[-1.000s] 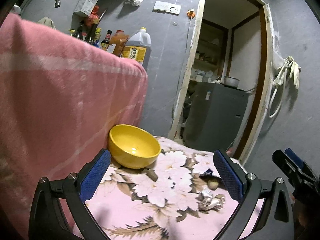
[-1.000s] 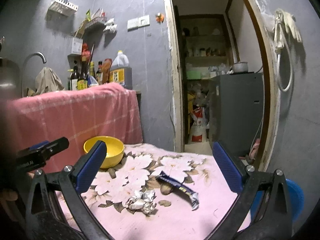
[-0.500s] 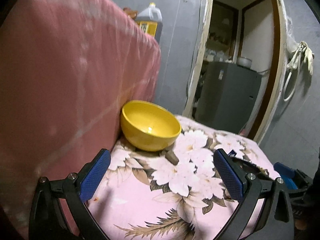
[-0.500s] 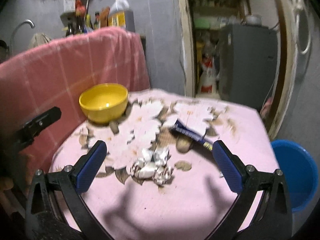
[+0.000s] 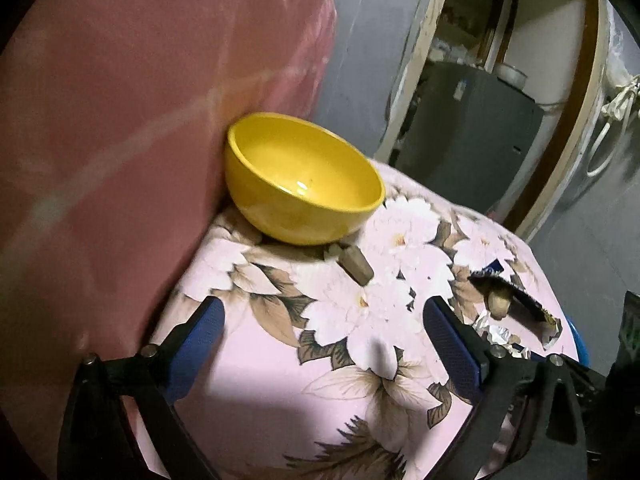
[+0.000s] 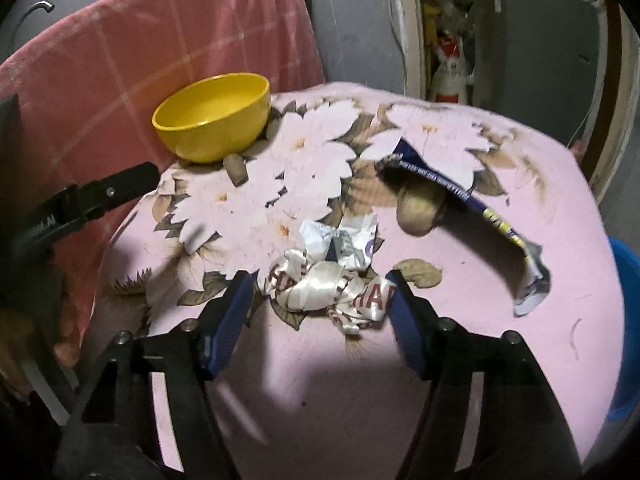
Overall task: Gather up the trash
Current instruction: 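Grasp the brown peel with the left tool while the right tool grasps crumpled foil, then carry both items over the blue bucket and open both tools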
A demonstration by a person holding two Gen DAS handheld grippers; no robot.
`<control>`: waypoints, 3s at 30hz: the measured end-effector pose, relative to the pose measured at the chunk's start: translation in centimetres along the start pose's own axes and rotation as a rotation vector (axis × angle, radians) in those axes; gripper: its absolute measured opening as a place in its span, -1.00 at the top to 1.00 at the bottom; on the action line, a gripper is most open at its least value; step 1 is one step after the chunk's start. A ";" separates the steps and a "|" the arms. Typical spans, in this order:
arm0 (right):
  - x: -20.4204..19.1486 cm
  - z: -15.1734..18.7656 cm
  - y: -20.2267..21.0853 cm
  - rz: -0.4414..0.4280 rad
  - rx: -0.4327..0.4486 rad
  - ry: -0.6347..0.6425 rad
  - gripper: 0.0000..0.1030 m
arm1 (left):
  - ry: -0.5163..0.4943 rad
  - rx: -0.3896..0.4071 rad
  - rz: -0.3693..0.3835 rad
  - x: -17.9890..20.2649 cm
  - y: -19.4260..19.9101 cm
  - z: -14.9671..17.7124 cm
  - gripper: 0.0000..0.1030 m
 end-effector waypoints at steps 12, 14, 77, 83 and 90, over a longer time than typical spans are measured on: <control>1.4 -1.4 -0.6 0.001 0.009 -0.031 -0.01 | -0.015 -0.121 0.047 1.7 -3.9 -0.7 -0.25; 1.5 -1.9 -0.8 0.009 0.015 -0.024 0.00 | -0.014 -0.131 0.039 1.8 -4.4 -0.9 -0.20; 7.0 -6.8 23.4 0.030 0.690 -0.006 -0.06 | -0.231 0.408 0.310 21.3 10.4 -10.0 0.54; 11.8 -7.0 25.7 0.087 0.739 -0.066 -0.06 | -0.303 0.412 0.367 26.5 10.0 -10.6 0.54; 17.9 -6.3 26.7 0.140 0.744 -0.142 -0.06 | -0.390 0.366 0.418 32.5 7.6 -10.2 0.54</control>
Point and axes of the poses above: each gripper's, at about its wrist camera, not at the fingertips, and y roughly against the way its jaws point, x to its right, z to its underside, the point moved 9 cm from there along -y, roughly the way its jaws point, and after that the axes turned 14 degrees about -y, right-handed, at the moved point
